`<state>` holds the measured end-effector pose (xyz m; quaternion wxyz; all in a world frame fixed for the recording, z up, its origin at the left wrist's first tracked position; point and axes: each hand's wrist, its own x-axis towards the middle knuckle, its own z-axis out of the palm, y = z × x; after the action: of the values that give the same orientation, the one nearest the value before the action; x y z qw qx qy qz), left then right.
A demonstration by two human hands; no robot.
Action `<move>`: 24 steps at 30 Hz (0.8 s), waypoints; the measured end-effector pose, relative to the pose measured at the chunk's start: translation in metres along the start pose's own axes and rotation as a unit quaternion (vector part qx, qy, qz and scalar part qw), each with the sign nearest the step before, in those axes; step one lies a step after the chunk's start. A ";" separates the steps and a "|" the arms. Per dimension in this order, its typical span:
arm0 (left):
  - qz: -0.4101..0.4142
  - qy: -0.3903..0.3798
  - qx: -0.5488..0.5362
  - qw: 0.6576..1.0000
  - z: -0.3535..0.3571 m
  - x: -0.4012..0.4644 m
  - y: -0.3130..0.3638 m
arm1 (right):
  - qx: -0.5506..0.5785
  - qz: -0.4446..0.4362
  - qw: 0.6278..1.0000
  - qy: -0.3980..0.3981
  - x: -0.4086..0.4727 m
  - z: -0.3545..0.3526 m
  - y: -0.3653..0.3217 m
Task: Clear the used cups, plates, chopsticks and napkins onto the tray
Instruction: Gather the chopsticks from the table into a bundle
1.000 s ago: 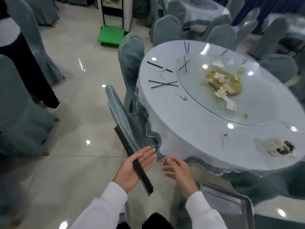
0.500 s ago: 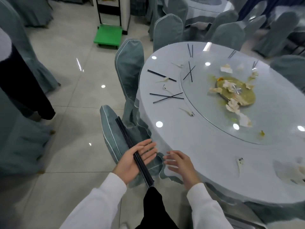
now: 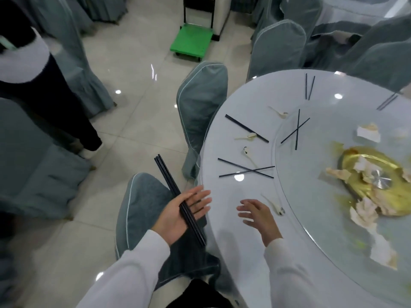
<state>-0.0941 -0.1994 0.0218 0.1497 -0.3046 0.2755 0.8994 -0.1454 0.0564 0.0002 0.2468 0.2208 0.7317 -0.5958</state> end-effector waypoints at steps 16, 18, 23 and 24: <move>0.025 0.104 -0.021 0.994 0.020 0.048 0.010 | -0.365 -0.083 0.927 0.040 0.182 -0.013 -0.042; 0.031 0.113 -0.031 0.993 0.018 0.047 0.008 | -0.426 -0.106 0.898 0.025 0.192 -0.011 -0.046; 0.042 0.132 -0.045 0.989 0.011 0.046 0.003 | -0.538 -0.149 0.830 0.004 0.212 -0.006 -0.049; 0.043 0.134 -0.048 0.989 0.010 0.045 0.003 | -0.552 -0.158 0.819 -0.001 0.215 -0.006 -0.051</move>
<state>-0.1351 -0.1909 0.0013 0.0576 -0.4173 0.2630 0.8680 -0.3456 0.0583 -0.0945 0.2306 -0.0711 0.9626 -0.1232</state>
